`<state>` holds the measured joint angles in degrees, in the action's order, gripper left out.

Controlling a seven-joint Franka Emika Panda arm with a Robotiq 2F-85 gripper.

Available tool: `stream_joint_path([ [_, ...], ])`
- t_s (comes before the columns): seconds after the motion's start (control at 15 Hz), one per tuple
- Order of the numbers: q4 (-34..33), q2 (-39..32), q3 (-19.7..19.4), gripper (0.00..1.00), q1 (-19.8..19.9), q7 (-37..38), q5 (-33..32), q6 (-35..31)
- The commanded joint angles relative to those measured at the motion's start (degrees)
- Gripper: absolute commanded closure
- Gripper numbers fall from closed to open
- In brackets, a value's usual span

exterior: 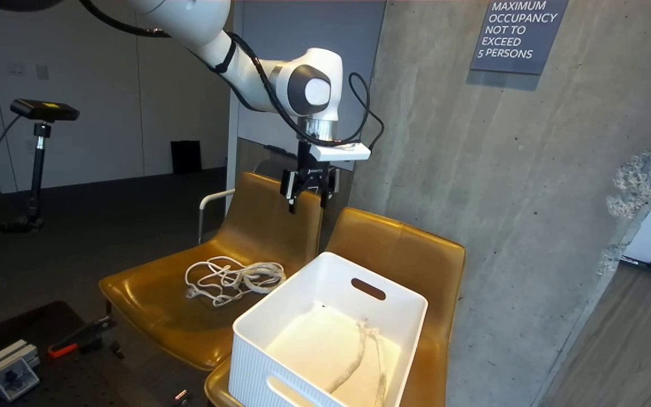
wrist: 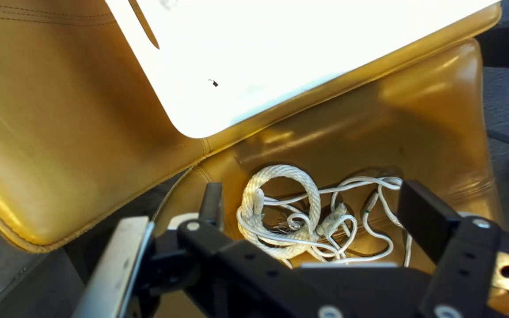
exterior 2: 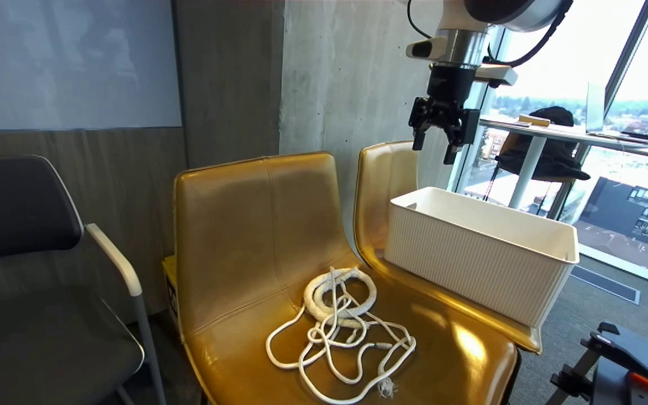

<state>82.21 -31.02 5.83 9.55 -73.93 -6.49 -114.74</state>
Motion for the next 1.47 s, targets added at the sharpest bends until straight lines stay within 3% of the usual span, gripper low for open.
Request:
stream_joint_path([
  [0.0, -0.31, -0.21, -1.19, 0.0, -1.14, -0.44, 0.79, 0.18],
  [0.47, -0.4, -0.24, -3.11, 0.0, 1.01, -3.44, 0.75, 1.47],
  [0.73, 3.85, 0.62, -5.73, 0.0, 2.5, -2.96, 0.18, -1.63],
  [0.93, 10.22, 0.88, -7.43, 0.0, 2.82, -0.9, -0.83, -9.2],
  [1.4, 28.24, -0.25, -12.87, 0.0, 4.22, 6.95, -4.77, -34.14],
])
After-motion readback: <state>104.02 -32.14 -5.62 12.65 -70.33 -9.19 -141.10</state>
